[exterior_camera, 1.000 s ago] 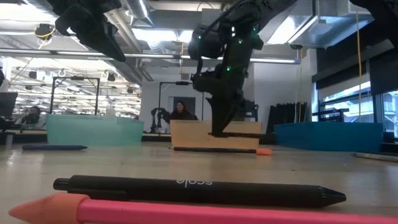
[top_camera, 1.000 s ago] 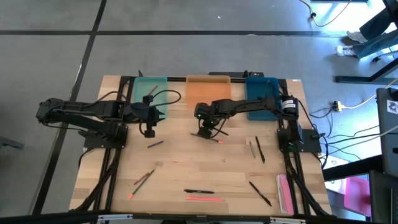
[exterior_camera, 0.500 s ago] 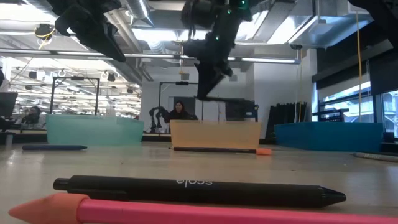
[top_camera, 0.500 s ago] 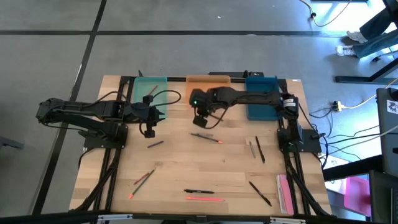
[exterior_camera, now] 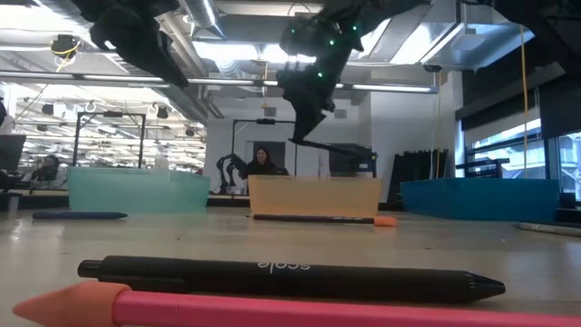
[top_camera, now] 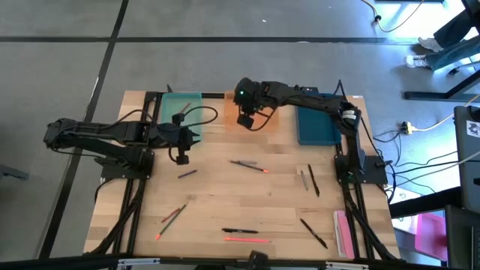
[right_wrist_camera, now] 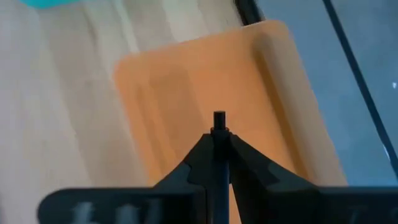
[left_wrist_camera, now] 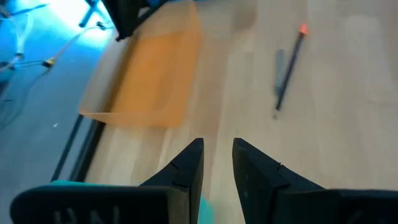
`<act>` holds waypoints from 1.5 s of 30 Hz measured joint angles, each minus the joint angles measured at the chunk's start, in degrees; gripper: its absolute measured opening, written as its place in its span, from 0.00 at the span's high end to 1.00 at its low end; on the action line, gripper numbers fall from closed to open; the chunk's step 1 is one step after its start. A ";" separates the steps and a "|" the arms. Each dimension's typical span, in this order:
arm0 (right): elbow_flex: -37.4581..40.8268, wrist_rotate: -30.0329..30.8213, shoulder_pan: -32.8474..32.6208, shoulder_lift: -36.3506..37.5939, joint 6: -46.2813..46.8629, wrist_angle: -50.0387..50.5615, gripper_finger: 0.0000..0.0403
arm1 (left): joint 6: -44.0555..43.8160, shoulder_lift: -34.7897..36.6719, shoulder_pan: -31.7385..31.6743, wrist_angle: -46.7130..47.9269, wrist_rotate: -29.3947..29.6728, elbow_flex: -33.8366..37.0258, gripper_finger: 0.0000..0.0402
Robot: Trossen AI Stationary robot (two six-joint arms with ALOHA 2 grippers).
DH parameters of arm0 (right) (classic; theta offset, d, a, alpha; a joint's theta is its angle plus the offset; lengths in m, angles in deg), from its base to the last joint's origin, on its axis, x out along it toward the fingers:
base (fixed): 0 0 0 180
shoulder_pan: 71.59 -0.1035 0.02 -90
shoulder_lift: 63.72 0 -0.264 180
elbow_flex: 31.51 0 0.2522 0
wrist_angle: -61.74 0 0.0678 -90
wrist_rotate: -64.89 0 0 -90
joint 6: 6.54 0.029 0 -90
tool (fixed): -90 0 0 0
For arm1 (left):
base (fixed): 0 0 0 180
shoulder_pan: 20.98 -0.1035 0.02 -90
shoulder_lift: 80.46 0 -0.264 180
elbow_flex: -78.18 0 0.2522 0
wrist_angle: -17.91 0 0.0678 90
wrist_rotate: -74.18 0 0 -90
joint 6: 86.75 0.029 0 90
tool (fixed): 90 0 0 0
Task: Sort crayons/erasers/pens/pencils in bins
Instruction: Put the black pen into the orange bin, then put the gray crayon into the blue bin
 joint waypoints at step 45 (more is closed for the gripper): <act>-5.67 -6.74 5.58 -7.48 0.06 12.14 0.79 | -0.12 0.00 -1.90 -1.68 4.79 0.00 0.81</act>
